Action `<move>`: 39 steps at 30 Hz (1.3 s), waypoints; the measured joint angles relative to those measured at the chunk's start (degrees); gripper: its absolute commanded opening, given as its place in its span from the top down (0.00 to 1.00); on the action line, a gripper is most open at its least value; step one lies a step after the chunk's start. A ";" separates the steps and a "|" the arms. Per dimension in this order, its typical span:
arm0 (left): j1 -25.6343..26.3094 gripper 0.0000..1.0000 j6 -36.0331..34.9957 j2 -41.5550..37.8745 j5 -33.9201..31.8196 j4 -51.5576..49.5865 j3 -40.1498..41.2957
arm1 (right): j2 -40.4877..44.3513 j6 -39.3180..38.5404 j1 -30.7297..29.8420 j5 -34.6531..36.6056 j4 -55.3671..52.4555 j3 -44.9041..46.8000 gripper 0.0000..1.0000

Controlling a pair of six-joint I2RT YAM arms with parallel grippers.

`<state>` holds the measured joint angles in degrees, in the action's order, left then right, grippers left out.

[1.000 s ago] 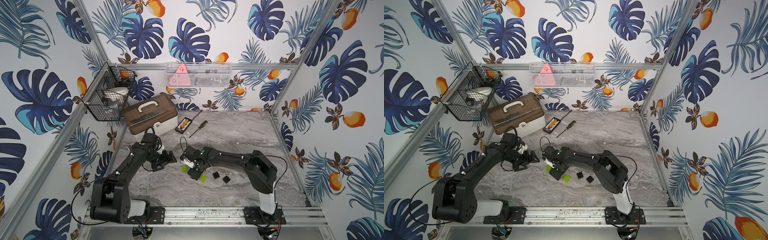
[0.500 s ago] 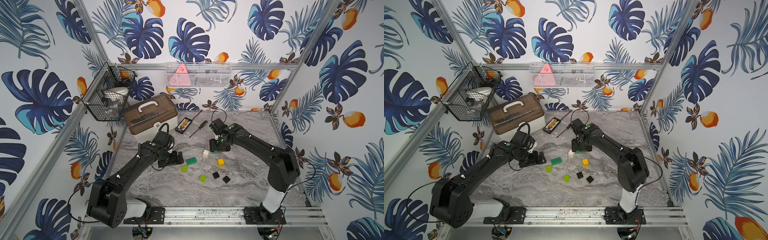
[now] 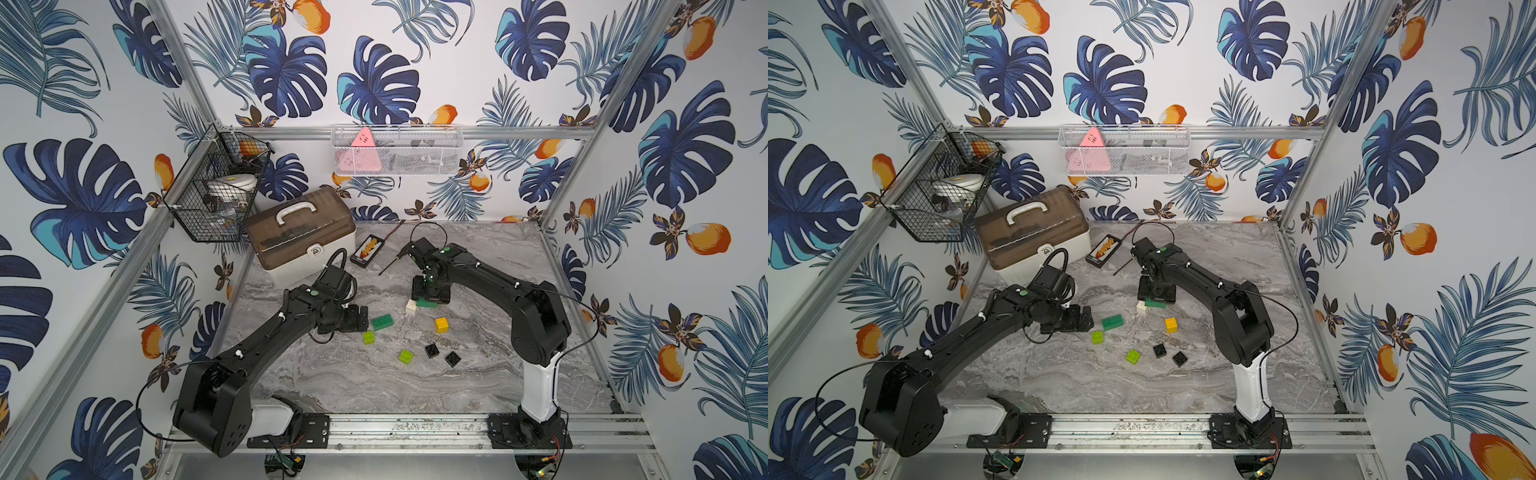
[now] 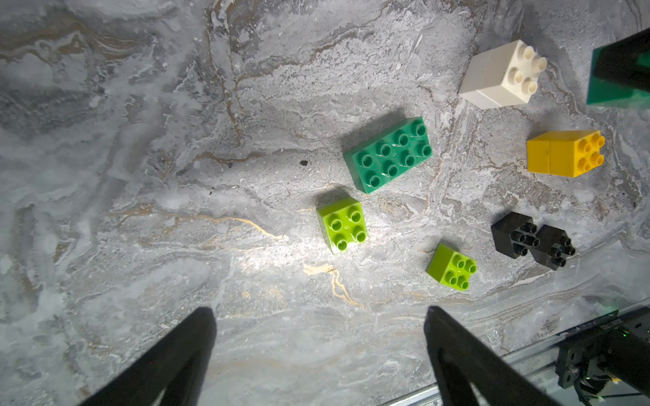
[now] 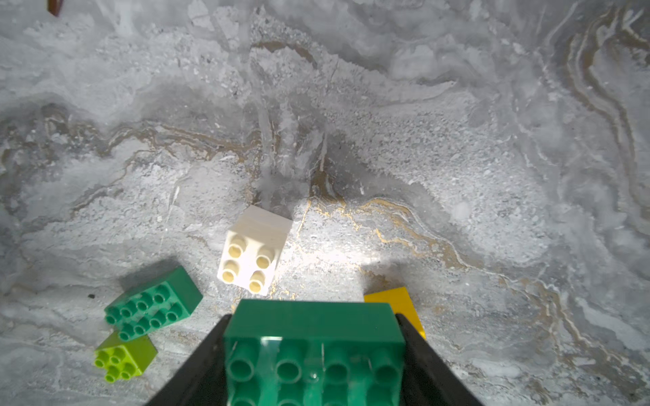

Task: Assemble a giraffe with lego
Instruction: Assemble the lego brick with the lego brick.

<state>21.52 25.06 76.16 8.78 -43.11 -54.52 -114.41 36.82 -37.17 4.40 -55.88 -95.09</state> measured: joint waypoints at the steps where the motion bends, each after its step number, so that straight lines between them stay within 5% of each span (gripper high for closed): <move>1: 0.00 0.03 -0.15 0.00 -0.04 0.20 0.13 | -0.24 0.52 -0.17 0.33 -0.17 -0.26 0.75; 20: 0.04 0.02 -1.88 -0.33 -0.17 1.64 0.76 | -5.73 14.78 -2.95 0.79 2.38 -3.21 0.79; 39: 0.04 0.02 -3.85 0.09 0.04 2.01 0.96 | -5.92 18.32 -3.65 3.21 2.40 -3.39 0.78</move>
<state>21.56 21.21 76.25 8.82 -41.10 -53.56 -120.33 55.13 -40.82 7.62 -53.47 -98.48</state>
